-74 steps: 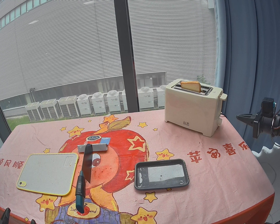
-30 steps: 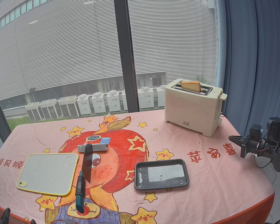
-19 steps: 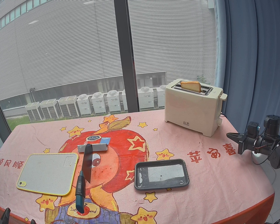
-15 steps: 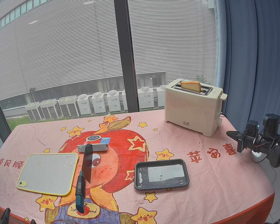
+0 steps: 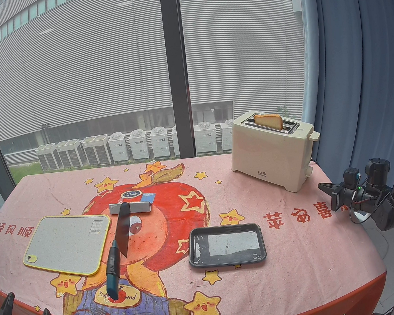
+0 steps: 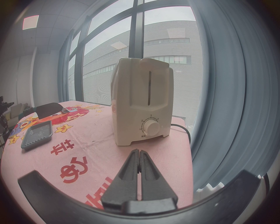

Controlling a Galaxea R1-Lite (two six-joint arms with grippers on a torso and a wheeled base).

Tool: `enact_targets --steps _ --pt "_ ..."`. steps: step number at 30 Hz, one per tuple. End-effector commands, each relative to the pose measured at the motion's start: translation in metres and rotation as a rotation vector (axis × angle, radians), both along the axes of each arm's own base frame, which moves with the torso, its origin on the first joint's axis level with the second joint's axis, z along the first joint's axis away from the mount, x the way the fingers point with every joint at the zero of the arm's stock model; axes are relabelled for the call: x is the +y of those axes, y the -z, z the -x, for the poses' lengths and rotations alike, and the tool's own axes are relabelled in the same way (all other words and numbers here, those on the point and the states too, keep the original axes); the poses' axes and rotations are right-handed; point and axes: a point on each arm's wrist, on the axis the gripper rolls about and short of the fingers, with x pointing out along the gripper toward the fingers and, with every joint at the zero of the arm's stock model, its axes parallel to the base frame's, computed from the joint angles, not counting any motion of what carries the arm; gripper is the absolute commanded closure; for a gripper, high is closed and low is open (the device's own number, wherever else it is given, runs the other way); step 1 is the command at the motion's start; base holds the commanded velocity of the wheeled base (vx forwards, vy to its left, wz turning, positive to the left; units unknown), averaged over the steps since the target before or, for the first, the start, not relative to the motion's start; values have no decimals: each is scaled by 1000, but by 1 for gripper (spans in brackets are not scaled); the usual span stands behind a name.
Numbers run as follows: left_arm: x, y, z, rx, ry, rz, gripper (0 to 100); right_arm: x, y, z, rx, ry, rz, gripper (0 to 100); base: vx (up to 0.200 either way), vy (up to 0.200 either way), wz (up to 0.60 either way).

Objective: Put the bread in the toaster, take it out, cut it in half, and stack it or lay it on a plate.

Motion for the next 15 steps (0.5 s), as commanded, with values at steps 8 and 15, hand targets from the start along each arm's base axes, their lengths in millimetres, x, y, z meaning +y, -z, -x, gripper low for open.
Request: enact_targets --steps 8,15 --pt "0 5 0 1 0 0 0 -1 1 -5 7 2 -1 100 0 0 0" --pt "0 5 0 1 0 0 0 4 -2 -9 42 -10 -9 100 0 0 0"
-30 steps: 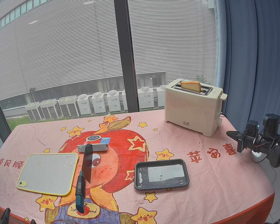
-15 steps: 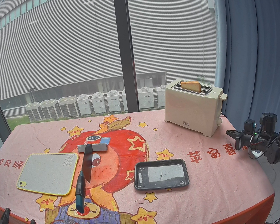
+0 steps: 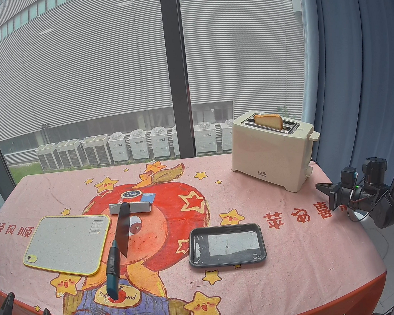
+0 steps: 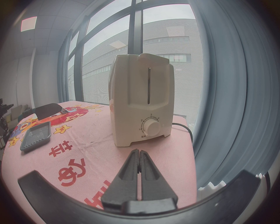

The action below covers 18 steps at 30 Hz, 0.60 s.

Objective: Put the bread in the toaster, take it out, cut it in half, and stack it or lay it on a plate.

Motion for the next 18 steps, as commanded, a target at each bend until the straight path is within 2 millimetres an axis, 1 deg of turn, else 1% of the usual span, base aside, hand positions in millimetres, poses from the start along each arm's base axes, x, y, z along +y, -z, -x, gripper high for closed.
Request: enact_targets --steps 1,11,18 --pt "0 5 0 1 -1 0 0 2 -4 -3 15 -5 0 100 0 0 0" --pt "0 5 0 1 -1 -1 0 1 -2 -6 22 18 7 100 0 0 0" --pt "0 5 0 1 -1 -1 0 5 -2 -11 17 23 15 100 0 0 0"
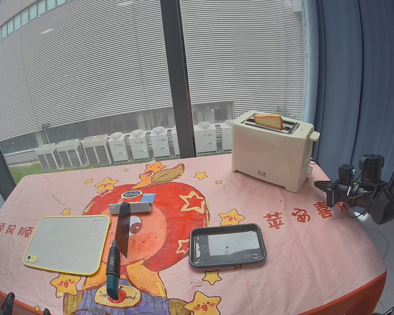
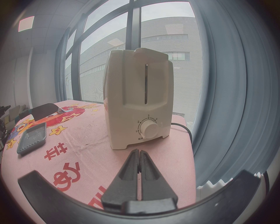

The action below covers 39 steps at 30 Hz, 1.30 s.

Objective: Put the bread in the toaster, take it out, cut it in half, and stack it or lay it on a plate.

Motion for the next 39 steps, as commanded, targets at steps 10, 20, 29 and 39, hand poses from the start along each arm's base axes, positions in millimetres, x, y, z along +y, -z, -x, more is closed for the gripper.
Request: enact_targets --steps 10,20,29,39 --pt "0 5 0 1 0 0 0 1 1 -12 16 0 -1 100 0 0 0" --pt "0 5 0 1 0 2 0 1 10 -24 21 24 7 100 0 0 0" --pt "0 5 0 1 0 2 0 1 12 -32 7 24 8 100 0 0 0" --pt "0 5 0 1 0 2 0 3 10 -34 1 19 8 100 0 0 0"
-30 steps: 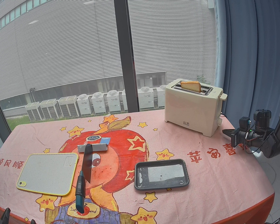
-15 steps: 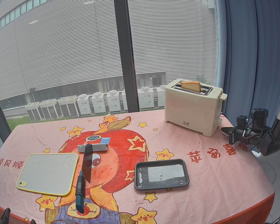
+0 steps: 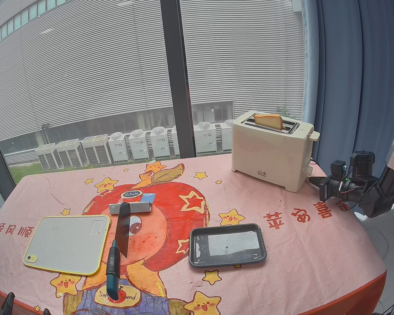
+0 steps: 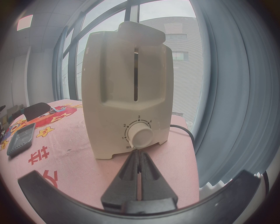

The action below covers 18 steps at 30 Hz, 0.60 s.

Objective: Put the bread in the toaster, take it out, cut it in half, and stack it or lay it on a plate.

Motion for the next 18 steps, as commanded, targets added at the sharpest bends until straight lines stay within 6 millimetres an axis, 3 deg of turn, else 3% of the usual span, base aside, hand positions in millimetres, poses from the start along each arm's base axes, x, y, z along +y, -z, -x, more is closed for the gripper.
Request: enact_targets --steps 1,18 --pt "0 5 0 1 0 1 0 1 1 0 1 -2 -1 100 0 0 0" --pt "0 5 0 1 0 -1 0 8 -6 0 -12 -7 -13 100 0 0 0"
